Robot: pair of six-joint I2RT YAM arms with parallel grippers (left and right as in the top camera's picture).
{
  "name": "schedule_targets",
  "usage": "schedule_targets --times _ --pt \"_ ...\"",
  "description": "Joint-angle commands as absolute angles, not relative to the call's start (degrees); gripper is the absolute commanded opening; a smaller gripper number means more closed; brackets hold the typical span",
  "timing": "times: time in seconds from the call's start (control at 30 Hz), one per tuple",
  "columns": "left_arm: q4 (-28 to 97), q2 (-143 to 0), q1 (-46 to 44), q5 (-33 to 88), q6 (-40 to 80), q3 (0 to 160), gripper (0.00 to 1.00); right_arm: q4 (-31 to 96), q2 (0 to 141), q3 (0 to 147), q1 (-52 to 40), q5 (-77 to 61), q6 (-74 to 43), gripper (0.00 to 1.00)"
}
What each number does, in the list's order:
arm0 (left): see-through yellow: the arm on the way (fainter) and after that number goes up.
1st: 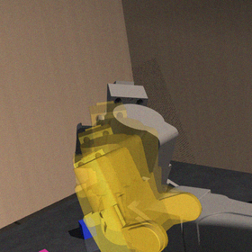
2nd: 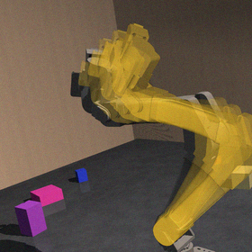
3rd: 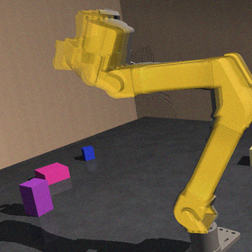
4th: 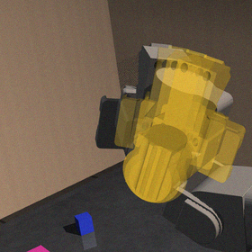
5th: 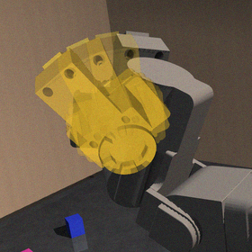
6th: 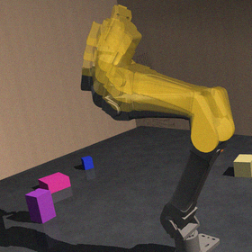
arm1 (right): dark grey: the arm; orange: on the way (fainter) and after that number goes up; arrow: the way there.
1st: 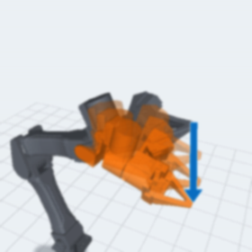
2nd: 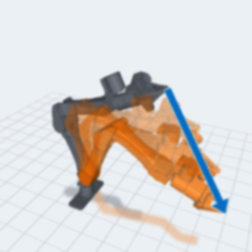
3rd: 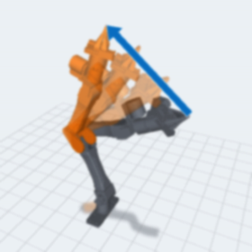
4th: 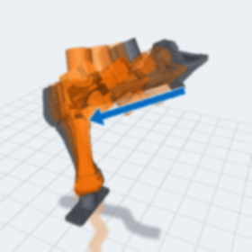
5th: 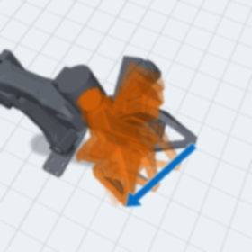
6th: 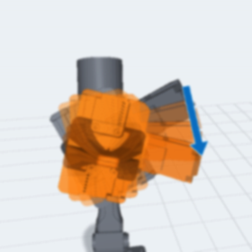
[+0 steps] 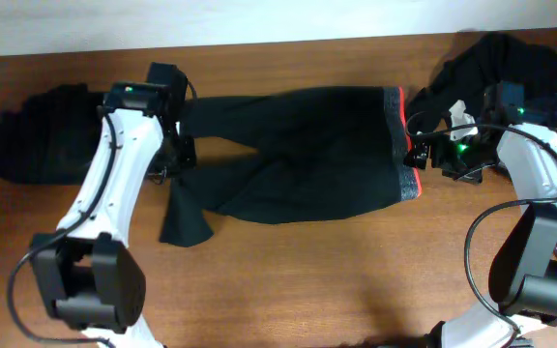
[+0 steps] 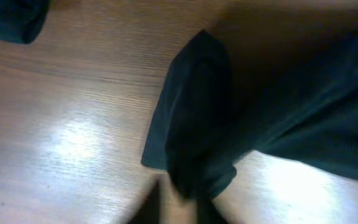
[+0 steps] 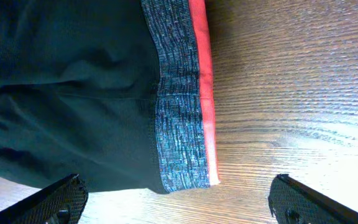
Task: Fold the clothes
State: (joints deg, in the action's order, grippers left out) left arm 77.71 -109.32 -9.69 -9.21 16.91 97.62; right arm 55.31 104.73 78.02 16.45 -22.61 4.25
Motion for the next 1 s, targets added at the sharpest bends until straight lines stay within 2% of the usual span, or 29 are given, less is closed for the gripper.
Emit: schedule_targets --times 0.0,0.03,0.3,0.47,0.6,0.83,0.97 --pt "77.32 -112.66 -9.21 -16.08 20.25 98.24 0.95 55.33 104.62 78.94 16.14 -23.31 4.05 0.98" --pt "77.1 -113.25 -9.13 -16.34 20.36 98.24 0.99 55.31 104.64 78.94 16.14 -23.31 4.08 0.99" --pt "80.64 -112.49 -11.88 -15.7 20.99 99.37 0.99 55.11 104.64 78.94 16.14 -23.33 4.08 0.99" --pt "79.22 -112.51 -24.51 -17.45 15.73 97.84 0.99 54.87 104.62 78.94 16.14 -23.33 4.08 0.99" --pt "79.26 -112.51 -29.43 -19.4 16.67 93.6 0.98 54.87 104.64 78.94 16.14 -23.33 4.23 0.99" --pt "73.38 -112.49 -30.35 -19.92 18.44 82.13 0.93 54.85 104.64 78.94 16.14 -23.33 4.27 0.99" --pt "69.6 -112.51 -30.35 -22.41 19.57 77.89 0.92 54.85 104.64 78.94 16.14 -23.33 4.25 0.99"
